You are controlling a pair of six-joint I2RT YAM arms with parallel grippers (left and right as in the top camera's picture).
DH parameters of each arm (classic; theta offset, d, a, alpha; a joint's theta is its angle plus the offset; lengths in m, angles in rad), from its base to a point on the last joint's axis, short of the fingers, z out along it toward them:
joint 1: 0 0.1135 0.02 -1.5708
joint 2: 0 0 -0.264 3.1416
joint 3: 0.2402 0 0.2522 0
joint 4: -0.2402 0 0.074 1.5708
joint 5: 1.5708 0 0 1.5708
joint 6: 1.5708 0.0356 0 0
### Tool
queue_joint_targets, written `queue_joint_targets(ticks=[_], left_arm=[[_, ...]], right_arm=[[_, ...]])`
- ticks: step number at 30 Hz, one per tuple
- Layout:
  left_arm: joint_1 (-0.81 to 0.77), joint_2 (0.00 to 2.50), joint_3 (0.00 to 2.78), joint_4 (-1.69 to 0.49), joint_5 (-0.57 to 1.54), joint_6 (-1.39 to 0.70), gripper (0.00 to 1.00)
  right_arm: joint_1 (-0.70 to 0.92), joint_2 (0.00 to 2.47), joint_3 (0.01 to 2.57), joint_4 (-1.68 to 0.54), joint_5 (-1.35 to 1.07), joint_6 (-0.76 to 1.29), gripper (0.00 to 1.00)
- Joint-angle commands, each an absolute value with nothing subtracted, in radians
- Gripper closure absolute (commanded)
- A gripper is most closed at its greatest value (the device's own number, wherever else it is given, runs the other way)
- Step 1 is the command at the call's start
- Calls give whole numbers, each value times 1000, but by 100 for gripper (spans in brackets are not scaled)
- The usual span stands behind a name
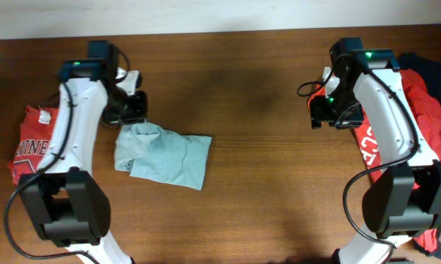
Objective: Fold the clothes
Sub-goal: 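Grasp the strip's left end with the left gripper and fold it rightward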
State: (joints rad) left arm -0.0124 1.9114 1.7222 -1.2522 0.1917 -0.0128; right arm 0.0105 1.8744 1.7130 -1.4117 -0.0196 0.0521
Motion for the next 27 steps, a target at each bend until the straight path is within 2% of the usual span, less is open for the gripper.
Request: queue_joint_targets(ticks=[1, 17, 22, 27], left_arm=[[-87, 1918, 1750, -1255, 186, -38, 99], [-201, 1918, 1816, -1460, 213, -12, 99], [-249, 1919, 1832, -1477, 213, -7, 99], [-313, 1919, 1832, -1462, 212, -7, 95]], right_arm=[[6, 1859, 1718, -1417, -21, 60, 35], [6, 1859, 1715, -1418, -22, 60, 35], [6, 1859, 1715, -1418, -22, 60, 35], [6, 1859, 1715, -1418, -22, 61, 35]])
